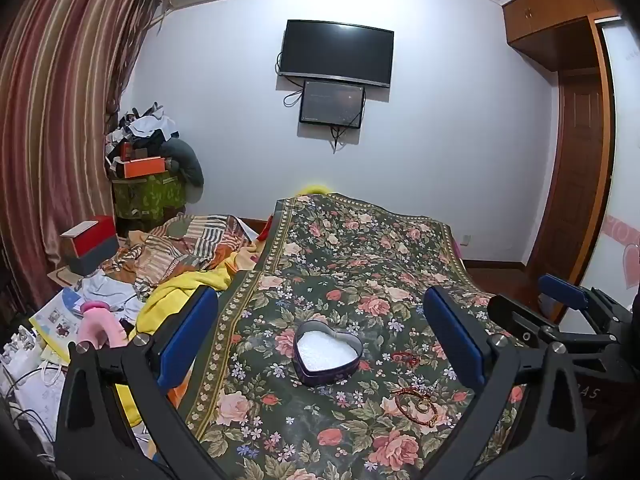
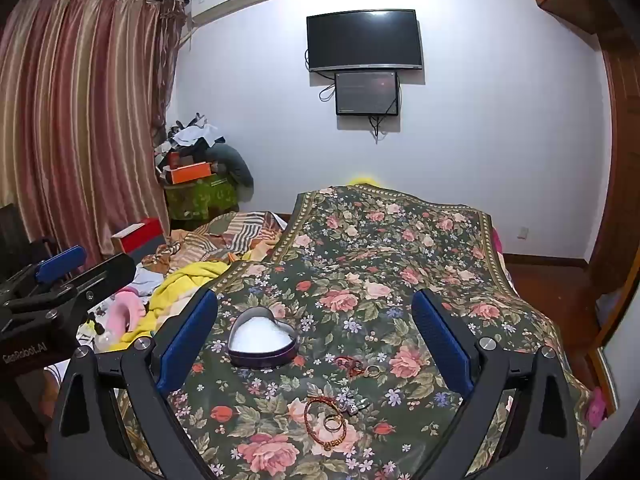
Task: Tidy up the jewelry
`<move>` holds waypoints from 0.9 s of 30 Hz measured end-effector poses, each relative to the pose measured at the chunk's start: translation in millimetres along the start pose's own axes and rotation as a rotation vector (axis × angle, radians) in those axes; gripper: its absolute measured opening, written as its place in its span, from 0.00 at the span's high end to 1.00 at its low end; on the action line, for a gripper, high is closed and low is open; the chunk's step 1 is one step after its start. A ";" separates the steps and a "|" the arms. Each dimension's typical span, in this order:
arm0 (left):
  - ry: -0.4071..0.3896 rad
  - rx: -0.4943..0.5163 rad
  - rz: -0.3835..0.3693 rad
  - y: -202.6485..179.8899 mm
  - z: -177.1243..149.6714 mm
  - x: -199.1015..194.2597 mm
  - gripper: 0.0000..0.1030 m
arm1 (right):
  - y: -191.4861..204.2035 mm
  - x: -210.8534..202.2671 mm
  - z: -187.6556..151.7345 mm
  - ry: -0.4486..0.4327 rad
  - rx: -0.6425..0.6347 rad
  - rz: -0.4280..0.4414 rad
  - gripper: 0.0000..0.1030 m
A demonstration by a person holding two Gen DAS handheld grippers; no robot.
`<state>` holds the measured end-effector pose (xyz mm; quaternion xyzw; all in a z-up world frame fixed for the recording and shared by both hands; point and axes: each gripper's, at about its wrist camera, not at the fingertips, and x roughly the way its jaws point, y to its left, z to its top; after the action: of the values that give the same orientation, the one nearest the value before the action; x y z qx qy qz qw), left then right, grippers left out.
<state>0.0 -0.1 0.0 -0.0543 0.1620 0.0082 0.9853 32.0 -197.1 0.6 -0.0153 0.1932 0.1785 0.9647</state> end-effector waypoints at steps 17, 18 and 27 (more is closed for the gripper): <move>0.005 -0.016 0.004 -1.9 -2.4 2.8 0.00 | -0.4 0.4 0.6 -0.002 0.001 -0.001 0.06; 0.008 -0.023 0.002 1.2 -4.2 5.3 0.00 | -0.6 0.3 0.8 -0.002 0.002 -0.001 0.06; 0.009 -0.023 -0.001 0.0 -7.1 5.5 0.00 | -1.0 -0.1 1.3 -0.007 0.004 -0.001 0.06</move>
<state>3.0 -0.9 -8.4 -0.0657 0.1661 0.0096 0.9839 32.8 -198.0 1.8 -0.0130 0.1901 0.1777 0.9655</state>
